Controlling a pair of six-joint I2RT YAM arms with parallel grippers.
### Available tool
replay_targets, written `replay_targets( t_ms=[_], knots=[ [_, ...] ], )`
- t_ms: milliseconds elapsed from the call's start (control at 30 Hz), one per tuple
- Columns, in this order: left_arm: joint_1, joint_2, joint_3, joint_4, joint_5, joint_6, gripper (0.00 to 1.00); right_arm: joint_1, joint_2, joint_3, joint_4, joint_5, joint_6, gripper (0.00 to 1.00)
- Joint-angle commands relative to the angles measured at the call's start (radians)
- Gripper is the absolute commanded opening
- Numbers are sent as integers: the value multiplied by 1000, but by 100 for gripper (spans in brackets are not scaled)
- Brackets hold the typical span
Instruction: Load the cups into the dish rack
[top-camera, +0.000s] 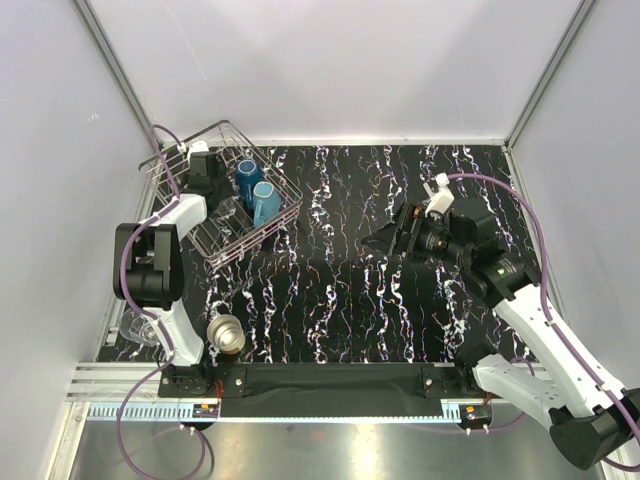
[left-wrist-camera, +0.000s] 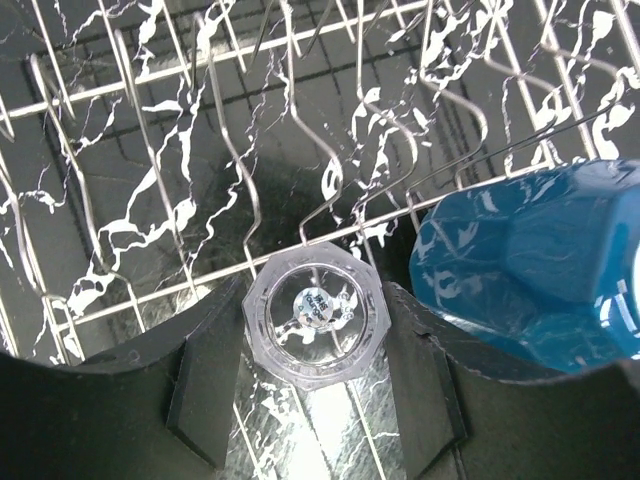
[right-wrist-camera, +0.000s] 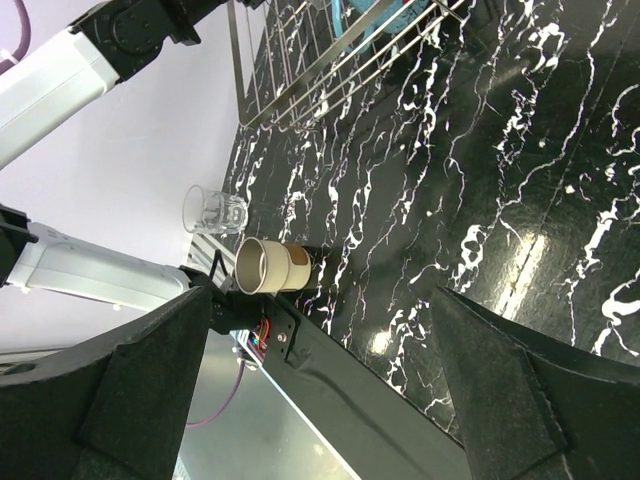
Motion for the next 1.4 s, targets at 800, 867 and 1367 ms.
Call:
replay_targets(
  t_ms=[800,867,1367],
  knots=[
    [9,-351,-63,-147,16,-194,94,13,110,-77,119,-94,108,88],
    [9,-438,-103,-162,58,-217,95,62,223,-38,62,-88,91,86],
    [-129,-1028,-358,-443,40,-228,94,458,727,402,33,160,118,85]
  ],
)
